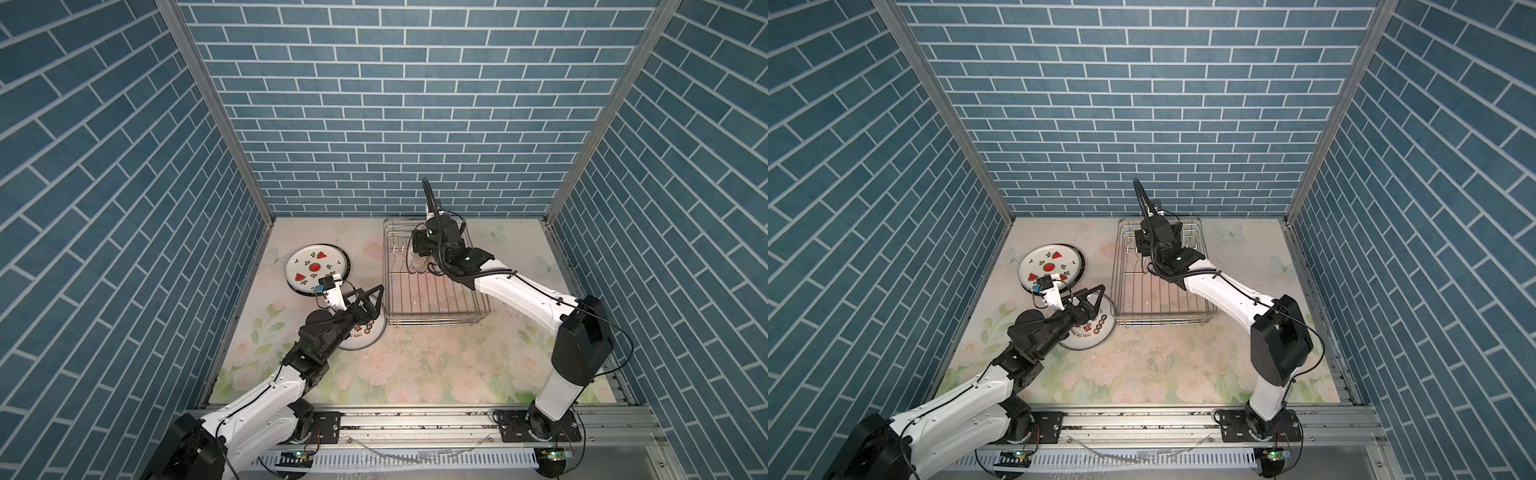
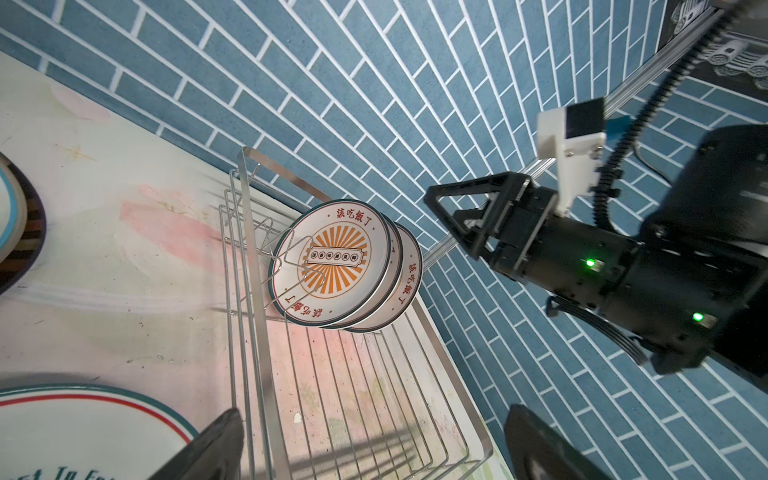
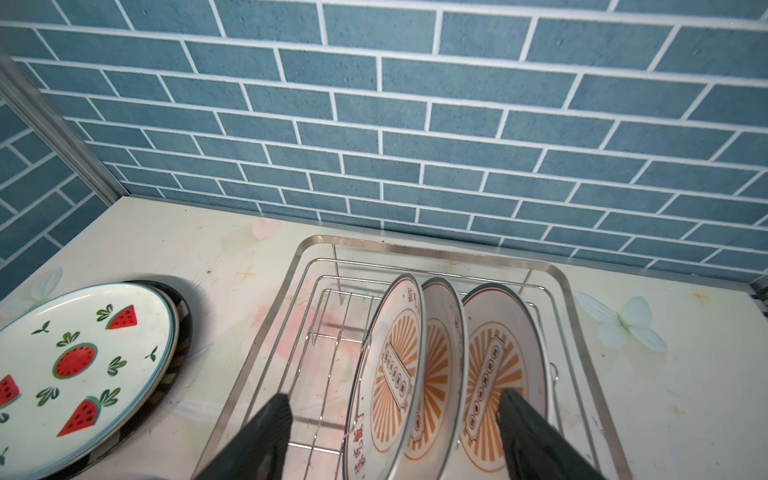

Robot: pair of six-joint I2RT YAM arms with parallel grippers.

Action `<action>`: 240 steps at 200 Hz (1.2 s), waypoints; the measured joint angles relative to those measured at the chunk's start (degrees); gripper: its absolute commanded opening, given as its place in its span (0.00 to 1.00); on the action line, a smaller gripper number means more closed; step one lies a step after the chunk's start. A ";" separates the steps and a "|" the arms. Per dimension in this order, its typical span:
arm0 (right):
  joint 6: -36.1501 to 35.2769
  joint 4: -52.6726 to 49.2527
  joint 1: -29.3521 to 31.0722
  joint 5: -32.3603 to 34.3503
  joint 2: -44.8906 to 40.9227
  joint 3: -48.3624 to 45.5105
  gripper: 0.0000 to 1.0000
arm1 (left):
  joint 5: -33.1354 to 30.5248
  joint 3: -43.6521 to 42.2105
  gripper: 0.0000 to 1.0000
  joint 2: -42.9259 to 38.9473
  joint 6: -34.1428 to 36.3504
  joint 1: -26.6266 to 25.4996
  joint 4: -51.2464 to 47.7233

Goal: Unload the plates from the dish rack

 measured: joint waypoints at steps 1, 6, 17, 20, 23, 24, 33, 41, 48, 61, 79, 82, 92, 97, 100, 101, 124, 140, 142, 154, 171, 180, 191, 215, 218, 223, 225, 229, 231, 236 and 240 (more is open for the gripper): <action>-0.04 -0.13 0.00 -0.02 0.15 0.20 0.68 | 0.04 0.00 1.00 0.00 0.02 0.00 0.04; 0.07 -0.90 -0.04 0.02 1.22 1.42 0.64 | 0.20 0.00 1.00 0.07 0.04 0.00 0.28; 0.22 -2.40 -0.22 0.15 3.28 3.82 0.57 | 0.37 -0.02 1.00 0.33 0.09 0.00 1.07; 0.37 -2.71 -0.24 0.20 3.85 4.35 0.55 | 0.39 -0.02 1.00 0.44 0.09 -0.02 1.25; 0.33 -3.13 -0.33 0.28 4.31 4.94 0.54 | 0.42 -0.02 1.00 0.55 0.09 -0.02 1.49; 0.44 -3.23 -0.33 0.28 4.52 5.18 0.54 | 0.42 -0.02 1.00 0.63 0.09 -0.04 1.53; 0.52 -4.46 -0.52 0.61 5.99 6.95 0.51 | 0.59 -0.07 1.00 1.18 0.07 -0.04 2.23; 0.50 -5.51 -0.66 1.07 7.19 8.39 0.48 | 0.66 -0.17 1.00 1.75 0.07 -0.04 2.78; 0.63 -6.43 -0.72 1.62 8.20 9.62 0.46 | 0.76 -0.26 1.00 2.27 0.07 -0.09 3.19; 0.83 -7.82 -0.81 2.80 9.64 11.43 0.40 | 0.96 -0.39 1.00 3.15 0.07 -0.13 3.63; 1.07 -9.29 -0.83 4.48 10.78 12.44 0.38 | 1.25 -0.50 1.00 4.17 0.04 -0.26 4.28; 1.07 -9.44 -0.85 4.63 10.91 12.48 0.38 | 1.27 -0.57 1.00 4.35 0.02 -0.31 4.55; 1.07 -9.92 -0.94 5.22 11.30 12.63 0.36 | 1.33 -0.70 1.00 4.92 0.00 -0.44 5.16; 1.09 -10.16 -1.01 5.27 11.43 12.66 0.35 | 1.42 -0.74 1.00 5.25 0.00 -0.50 5.51; 1.07 -10.32 -1.03 5.18 11.52 12.66 0.34 | 1.49 -0.74 1.00 5.53 0.00 -0.57 5.75; 1.07 -10.38 -1.07 5.11 11.56 12.68 0.34 | 1.49 -0.74 1.00 5.60 0.00 -0.59 5.79; 1.64 -11.98 -1.86 3.78 12.55 13.62 0.30 | 2.16 -0.74 1.00 7.56 -0.24 -0.90 7.15; 2.01 -12.37 -2.67 3.15 13.33 14.32 0.28 | 2.56 -0.74 1.00 8.85 -0.44 -1.03 8.11; 2.08 -12.35 -2.71 3.08 13.42 14.38 0.28 | 2.51 -0.74 1.00 8.96 -0.44 -1.05 8.26; 2.43 -12.35 -2.97 2.86 13.94 14.53 0.27 | 2.80 -0.74 1.00 9.75 -0.52 -1.11 8.74; 2.62 -12.39 -3.41 2.47 14.56 14.53 0.26 | 3.19 -0.74 1.00 10.78 -0.63 -1.22 9.20; 2.62 -12.39 -3.45 2.21 14.97 14.53 0.24 | 3.54 -0.74 1.00 11.37 -0.79 -1.29 9.38; 2.69 -12.52 -3.41 2.03 15.54 14.84 0.23 | 3.89 -0.74 1.00 12.02 -1.09 -1.38 9.73; 2.93 -12.87 -3.37 2.12 17.59 17.09 0.20 | 4.22 -0.61 1.00 13.22 -1.49 -1.57 10.25; 2.95 -12.96 -3.37 2.25 17.81 17.40 0.20 | 4.22 -0.59 1.00 13.35 -1.51 -1.60 10.29; 2.97 -13.00 -3.37 2.32 18.18 17.79 0.20 | 4.24 -0.52 1.00 13.55 -1.53 -1.62 10.32; 3.02 -13.03 -3.37 2.40 18.32 17.97 0.20 | 4.26 -0.50 1.00 13.64 -1.53 -1.64 10.36; 3.02 -13.09 -3.37 2.54 18.58 18.27 0.20 | 4.26 -0.42 1.00 13.81 -1.55 -1.64 10.36; 3.02 -13.11 -3.37 2.60 18.71 18.40 0.20 | 4.26 -0.35 1.00 13.90 -1.55 -1.66 10.38; 3.04 -13.22 -3.37 2.84 18.97 18.71 0.20 | 4.26 -0.24 1.00 14.05 -1.55 -1.66 10.43; 3.04 -13.38 -3.37 3.10 19.19 18.99 0.19 | 4.26 -0.13 1.00 14.21 -1.55 -1.66 10.47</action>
